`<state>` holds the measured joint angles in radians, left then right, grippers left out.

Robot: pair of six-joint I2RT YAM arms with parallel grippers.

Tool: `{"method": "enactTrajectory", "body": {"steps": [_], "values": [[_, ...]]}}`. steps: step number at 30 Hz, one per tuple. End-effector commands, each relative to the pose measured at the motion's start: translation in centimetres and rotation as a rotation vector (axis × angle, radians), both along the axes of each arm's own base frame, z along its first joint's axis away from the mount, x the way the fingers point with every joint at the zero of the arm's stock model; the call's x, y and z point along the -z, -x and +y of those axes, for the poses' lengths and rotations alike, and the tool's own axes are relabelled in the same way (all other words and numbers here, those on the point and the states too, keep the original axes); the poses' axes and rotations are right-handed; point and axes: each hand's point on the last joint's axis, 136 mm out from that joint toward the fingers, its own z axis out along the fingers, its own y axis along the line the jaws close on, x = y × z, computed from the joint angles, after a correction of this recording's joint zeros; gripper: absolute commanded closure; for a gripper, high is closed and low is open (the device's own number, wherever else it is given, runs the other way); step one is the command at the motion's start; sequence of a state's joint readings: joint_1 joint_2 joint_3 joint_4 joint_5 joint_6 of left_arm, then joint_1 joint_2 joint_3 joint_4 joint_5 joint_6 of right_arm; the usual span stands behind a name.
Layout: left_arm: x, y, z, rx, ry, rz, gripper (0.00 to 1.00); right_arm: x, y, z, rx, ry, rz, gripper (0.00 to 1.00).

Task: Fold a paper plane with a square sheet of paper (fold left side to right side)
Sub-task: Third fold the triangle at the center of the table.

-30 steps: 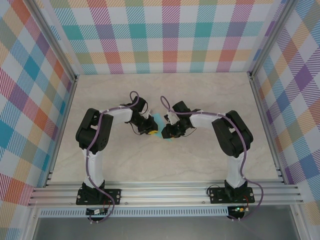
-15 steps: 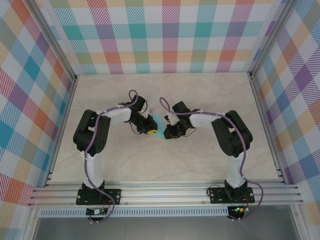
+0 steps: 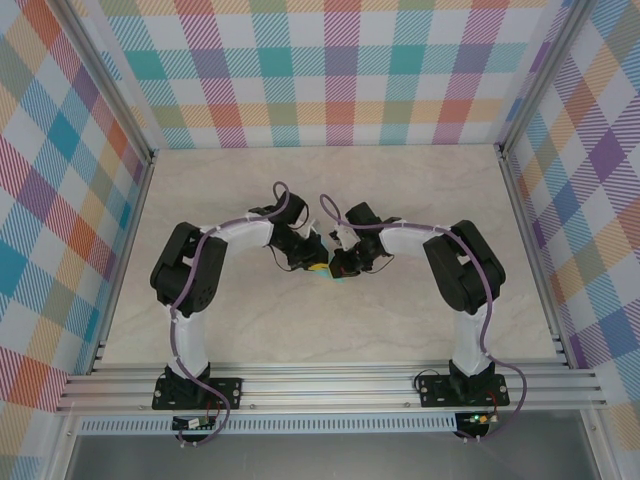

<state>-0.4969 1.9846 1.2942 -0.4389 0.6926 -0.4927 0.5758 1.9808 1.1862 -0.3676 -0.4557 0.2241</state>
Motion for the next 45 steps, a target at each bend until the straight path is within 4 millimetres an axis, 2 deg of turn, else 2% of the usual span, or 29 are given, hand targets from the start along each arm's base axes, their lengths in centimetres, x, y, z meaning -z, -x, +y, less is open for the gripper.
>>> {"method": "enactTrajectory", "body": {"steps": [1, 8, 14, 20, 27, 32, 38, 45], "values": [[0.9, -0.4, -1.0, 0.001, 0.007, 0.024, 0.92, 3.4, 1.9, -2.3, -0.004, 0.135, 0.087, 1.00], [2.8, -0.3, -0.1, -0.008, -0.071, 0.040, 0.93, 3.4, 1.9, -2.3, -0.003, 0.134, 0.085, 1.00], [2.3, -0.2, 0.5, -0.019, -0.077, 0.026, 0.95, 3.5, 1.9, -2.3, -0.004, 0.134, 0.089, 1.00], [3.5, 0.6, 1.5, -0.010, -0.130, 0.045, 0.95, 3.5, 1.8, -2.2, -0.004, 0.138, 0.091, 1.00], [5.1, 1.2, 4.0, -0.027, -0.213, 0.052, 0.95, 3.8, 1.8, -2.4, -0.002, 0.150, 0.095, 1.00], [5.9, 0.8, 6.7, -0.063, -0.264, 0.052, 0.95, 3.8, 1.9, -2.6, -0.003, 0.157, 0.094, 1.00], [5.7, 0.2, 9.5, -0.108, -0.265, 0.025, 0.95, 4.0, 2.0, -2.6, -0.003, 0.158, 0.097, 1.00], [4.7, -0.2, 10.7, -0.120, -0.232, -0.007, 0.92, 4.1, 2.0, -2.6, -0.007, 0.159, 0.103, 1.00]]}}
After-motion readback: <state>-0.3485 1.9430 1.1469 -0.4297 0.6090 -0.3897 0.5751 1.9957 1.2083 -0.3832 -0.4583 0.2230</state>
